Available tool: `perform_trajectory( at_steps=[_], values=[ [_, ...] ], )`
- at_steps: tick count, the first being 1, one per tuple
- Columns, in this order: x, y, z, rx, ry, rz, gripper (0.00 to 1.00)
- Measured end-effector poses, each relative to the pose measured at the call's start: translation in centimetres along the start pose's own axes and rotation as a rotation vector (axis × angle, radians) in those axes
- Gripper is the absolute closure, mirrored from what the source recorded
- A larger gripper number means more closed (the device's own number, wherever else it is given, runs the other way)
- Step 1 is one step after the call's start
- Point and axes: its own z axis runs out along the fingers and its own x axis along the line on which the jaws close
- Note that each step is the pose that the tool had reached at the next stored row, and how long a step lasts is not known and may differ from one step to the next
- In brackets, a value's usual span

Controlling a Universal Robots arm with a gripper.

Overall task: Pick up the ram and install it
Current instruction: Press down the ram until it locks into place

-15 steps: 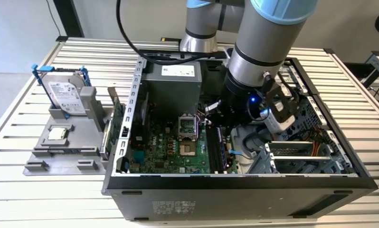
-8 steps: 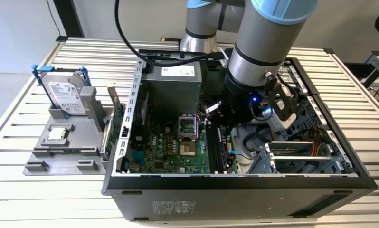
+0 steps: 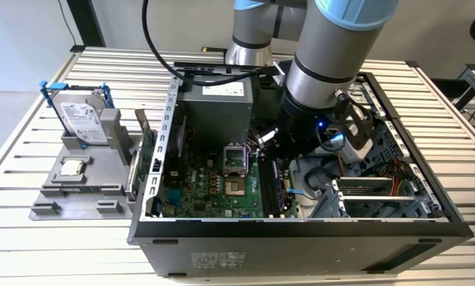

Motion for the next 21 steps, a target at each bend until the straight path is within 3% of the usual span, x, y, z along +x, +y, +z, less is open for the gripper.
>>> perform_trajectory(
  at_steps=[12,21],
  values=[
    [-0.01,0.02,0.00,-0.0035,0.0032,-0.126,1.00],
    [0.00,0.02,-0.01,-0.0074,0.0093,-0.279,1.00]
  ],
)
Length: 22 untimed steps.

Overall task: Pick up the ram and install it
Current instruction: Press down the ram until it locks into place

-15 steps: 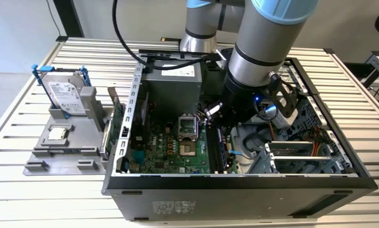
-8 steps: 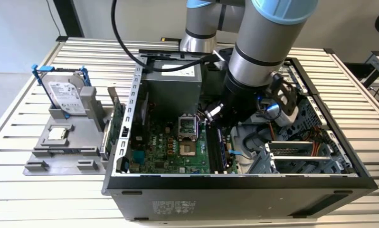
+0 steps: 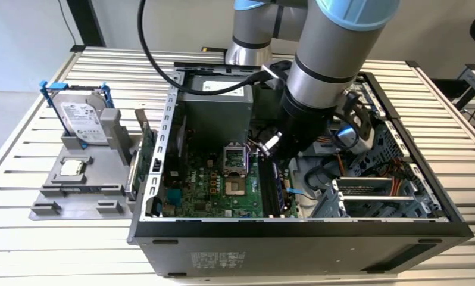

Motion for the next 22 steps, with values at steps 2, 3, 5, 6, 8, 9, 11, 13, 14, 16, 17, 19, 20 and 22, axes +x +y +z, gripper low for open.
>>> perform_trajectory(
  at_steps=[2,3,5,6,8,9,11,13,14,16,17,19,20,22],
  values=[
    [0.00,0.00,0.03,-0.0004,0.0009,-0.032,1.00],
    [0.00,0.00,0.04,-0.0004,0.0013,-0.048,1.00],
    [-0.01,0.00,0.05,-0.0011,0.0002,-0.080,1.00],
    [-0.01,0.00,0.04,-0.0016,-0.0016,-0.093,1.00],
    [-0.01,0.00,0.05,-0.0028,-0.0056,-0.123,1.00],
    [-0.01,0.00,0.05,-0.0035,-0.0063,-0.136,1.00],
    [-0.01,0.00,0.05,-0.0054,-0.0064,-0.159,1.00],
    [-0.03,-0.01,0.05,-0.0075,-0.0062,-0.183,1.00],
    [-0.03,-0.01,0.05,-0.0086,-0.0061,-0.197,1.00],
    [-0.05,-0.02,0.05,-0.0102,-0.0058,-0.219,1.00],
    [-0.05,-0.02,0.05,-0.0112,-0.0056,-0.231,1.00],
    [-0.07,-0.04,0.04,-0.0131,-0.0054,-0.254,1.00],
    [-0.07,-0.03,0.05,-0.0143,-0.0054,-0.268,1.00],
    [-0.08,-0.04,0.05,-0.0158,-0.0050,-0.293,1.00]
  ],
)
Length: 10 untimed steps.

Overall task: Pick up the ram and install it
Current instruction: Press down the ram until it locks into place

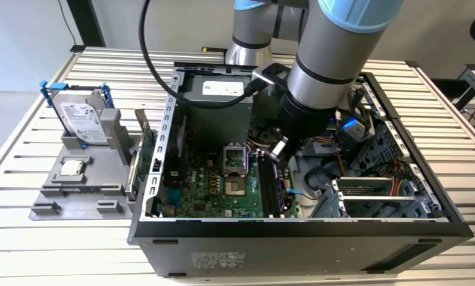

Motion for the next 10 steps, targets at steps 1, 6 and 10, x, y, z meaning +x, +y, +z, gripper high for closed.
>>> perform_trajectory(
  at_steps=[1,6,10],
  values=[
    [0.00,0.00,0.00,-0.0009,0.0002,-0.012,1.00],
    [-0.03,-0.04,0.00,-0.0048,0.0013,-0.067,1.00],
    [-0.05,-0.06,0.03,-0.0075,0.0020,-0.116,1.00]
  ],
)
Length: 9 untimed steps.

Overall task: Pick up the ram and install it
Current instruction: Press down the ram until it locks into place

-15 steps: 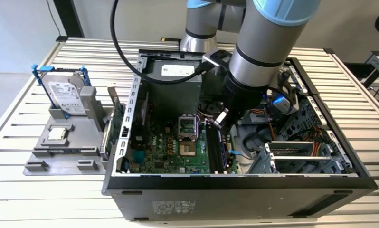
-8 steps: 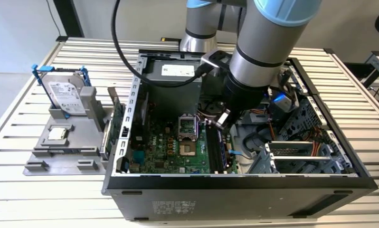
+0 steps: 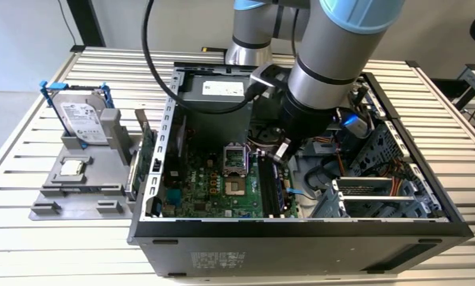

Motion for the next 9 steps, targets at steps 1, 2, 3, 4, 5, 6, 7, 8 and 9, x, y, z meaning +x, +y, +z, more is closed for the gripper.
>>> perform_trajectory(
  at_steps=[1,2,3,4,5,6,7,8,9],
  values=[
    [0.00,0.00,0.02,-0.0007,0.0001,-0.010,1.00],
    [0.00,0.00,0.04,-0.0017,-0.0006,-0.026,1.00],
    [-0.01,0.00,0.08,-0.0022,-0.0007,-0.037,1.00],
    [-0.01,0.00,0.11,-0.0027,-0.0007,-0.047,1.00],
    [0.00,-0.01,0.16,-0.0036,-0.0021,-0.061,1.00],
    [0.00,-0.01,0.20,-0.0045,-0.0035,-0.076,1.00],
    [0.00,-0.01,0.24,-0.0053,-0.0049,-0.088,1.00],
    [0.00,-0.02,0.28,-0.0061,-0.0074,-0.100,1.00],
    [0.00,-0.02,0.29,-0.0073,-0.0107,-0.112,1.00]
  ],
)
